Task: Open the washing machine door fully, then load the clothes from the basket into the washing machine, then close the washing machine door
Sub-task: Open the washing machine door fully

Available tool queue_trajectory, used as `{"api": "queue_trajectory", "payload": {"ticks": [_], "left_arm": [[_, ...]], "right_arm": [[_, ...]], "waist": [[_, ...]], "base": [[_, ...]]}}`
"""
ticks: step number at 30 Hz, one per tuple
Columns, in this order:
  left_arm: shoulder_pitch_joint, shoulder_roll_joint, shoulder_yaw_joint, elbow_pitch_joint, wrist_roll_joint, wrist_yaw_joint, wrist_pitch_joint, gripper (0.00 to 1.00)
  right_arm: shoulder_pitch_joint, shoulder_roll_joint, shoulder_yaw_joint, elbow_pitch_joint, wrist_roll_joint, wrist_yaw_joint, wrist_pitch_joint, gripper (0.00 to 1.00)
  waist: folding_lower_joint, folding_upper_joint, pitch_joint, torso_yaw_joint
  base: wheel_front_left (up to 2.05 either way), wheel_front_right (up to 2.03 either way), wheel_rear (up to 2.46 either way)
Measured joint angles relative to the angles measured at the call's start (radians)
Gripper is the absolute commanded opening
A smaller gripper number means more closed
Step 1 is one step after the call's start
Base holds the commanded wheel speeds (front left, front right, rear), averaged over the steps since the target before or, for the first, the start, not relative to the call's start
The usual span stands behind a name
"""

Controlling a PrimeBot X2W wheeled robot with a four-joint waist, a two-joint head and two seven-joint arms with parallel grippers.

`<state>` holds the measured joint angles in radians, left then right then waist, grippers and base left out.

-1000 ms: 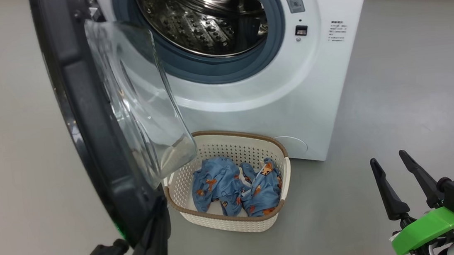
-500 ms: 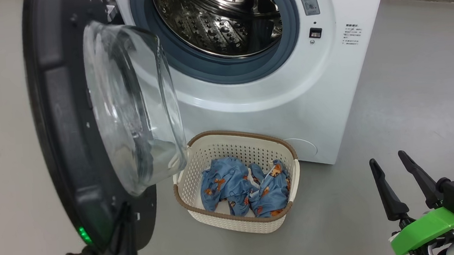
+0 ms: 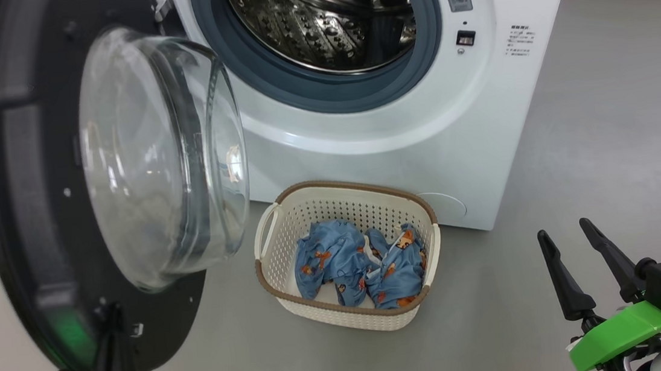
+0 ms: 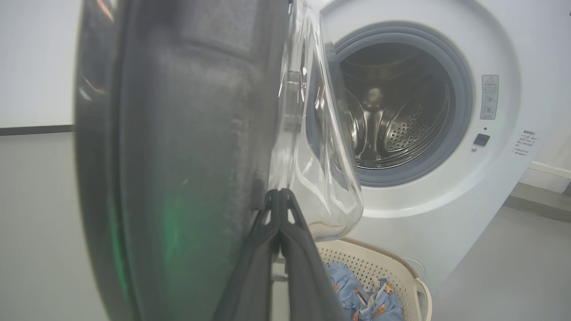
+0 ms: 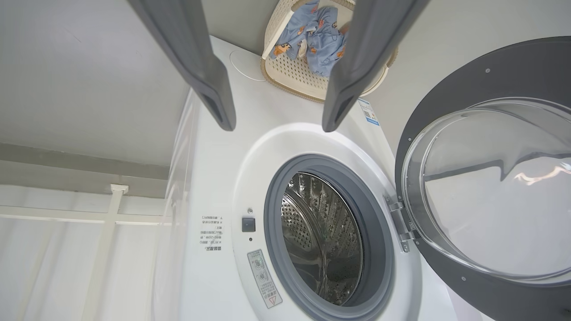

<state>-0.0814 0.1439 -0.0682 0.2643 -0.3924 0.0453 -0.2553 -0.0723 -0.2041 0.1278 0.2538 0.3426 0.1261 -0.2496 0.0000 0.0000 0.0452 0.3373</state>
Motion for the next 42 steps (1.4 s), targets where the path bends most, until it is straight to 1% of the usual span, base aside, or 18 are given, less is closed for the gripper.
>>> {"api": "queue_trajectory", "payload": {"ticks": [6,14,20,29,35,42], "left_arm": [[-0.012,0.024,0.035,0.019,-0.012,0.006,0.000,0.00],[-0.077,0.046,0.075,0.070,-0.012,0.008,0.000,0.00],[-0.121,0.058,0.123,0.093,-0.007,0.019,0.000,0.00],[-0.172,0.070,0.193,0.149,0.018,0.019,0.000,0.00],[-0.212,0.098,0.269,0.193,0.018,0.017,0.000,0.00],[-0.254,0.123,0.316,0.251,0.044,0.005,0.000,0.00]], "right_arm": [[0.000,-0.016,-0.001,-0.002,0.000,0.000,0.000,1.00],[-0.005,-0.027,-0.002,-0.003,0.000,0.000,0.000,1.00],[-0.032,-0.030,-0.001,-0.006,-0.007,0.000,0.000,1.00],[-0.043,-0.040,-0.001,-0.010,-0.007,0.000,0.000,1.00],[-0.056,-0.049,-0.002,-0.012,-0.007,0.000,0.000,1.00],[-0.068,-0.055,-0.002,-0.017,-0.007,0.000,0.000,1.00]], "waist": [[0.0000,0.0000,0.026,0.005],[0.0000,0.0000,0.062,0.015],[0.0000,0.0000,0.087,0.019],[0.0000,0.0000,0.114,0.022],[0.0000,0.0000,0.134,0.022],[0.0000,0.0000,0.159,0.022]], "base": [[0.00,0.00,0.00],[0.00,0.00,0.00],[0.00,0.00,0.00],[0.00,0.00,0.00],[0.00,0.00,0.00],[0.00,0.00,0.00]]}}
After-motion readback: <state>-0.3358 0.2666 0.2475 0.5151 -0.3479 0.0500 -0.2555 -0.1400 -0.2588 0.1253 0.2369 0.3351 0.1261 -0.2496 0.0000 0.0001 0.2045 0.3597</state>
